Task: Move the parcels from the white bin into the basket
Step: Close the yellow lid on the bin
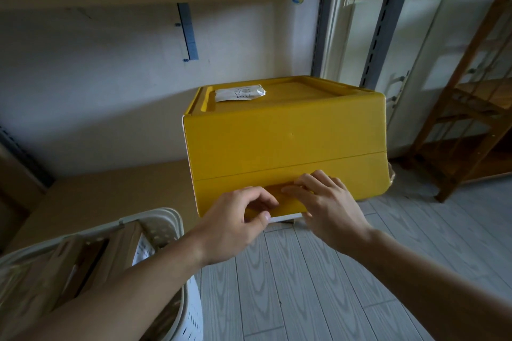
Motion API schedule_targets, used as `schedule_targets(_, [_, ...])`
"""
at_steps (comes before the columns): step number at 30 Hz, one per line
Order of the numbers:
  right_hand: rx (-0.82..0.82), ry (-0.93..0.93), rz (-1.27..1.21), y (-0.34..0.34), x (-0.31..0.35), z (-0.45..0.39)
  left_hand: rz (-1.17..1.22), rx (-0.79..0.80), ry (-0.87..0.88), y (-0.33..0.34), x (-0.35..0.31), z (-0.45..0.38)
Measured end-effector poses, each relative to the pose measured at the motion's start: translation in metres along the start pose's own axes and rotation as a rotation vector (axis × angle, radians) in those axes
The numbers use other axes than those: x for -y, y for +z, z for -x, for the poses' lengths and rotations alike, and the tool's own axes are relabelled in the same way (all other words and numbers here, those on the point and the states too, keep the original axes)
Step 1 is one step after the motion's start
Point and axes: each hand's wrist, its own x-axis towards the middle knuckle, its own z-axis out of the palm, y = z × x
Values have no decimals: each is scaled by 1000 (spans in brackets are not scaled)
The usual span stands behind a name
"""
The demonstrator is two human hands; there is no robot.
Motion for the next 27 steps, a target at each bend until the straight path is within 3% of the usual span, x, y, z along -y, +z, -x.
schedule_targets(7, [-64, -59, 65, 14, -7, 0, -175, -222, 138, -3, 6, -9])
schedule_targets(11, [-40, -65, 58, 16, -11, 0, -287, -515, 163, -10, 5, -16])
schedule_targets(15, [13, -30, -69, 9, -11, -5, -329, -795, 18, -21, 7, -21])
schedule_targets(18, [-46, 35, -215, -12, -20, -13, -212, -796, -148, -31, 10, -21])
schedule_targets(21, [-294, 166, -123, -35, -46, -21, 3, -681, -285, -39, 24, -20])
schedule_targets(23, [-385, 356, -61, -48, -67, -25, 89, -618, -337, -41, 33, -19])
schedule_targets(27, [-212, 854, -309, -59, -90, -32, 59, -575, -312, -46, 41, -17])
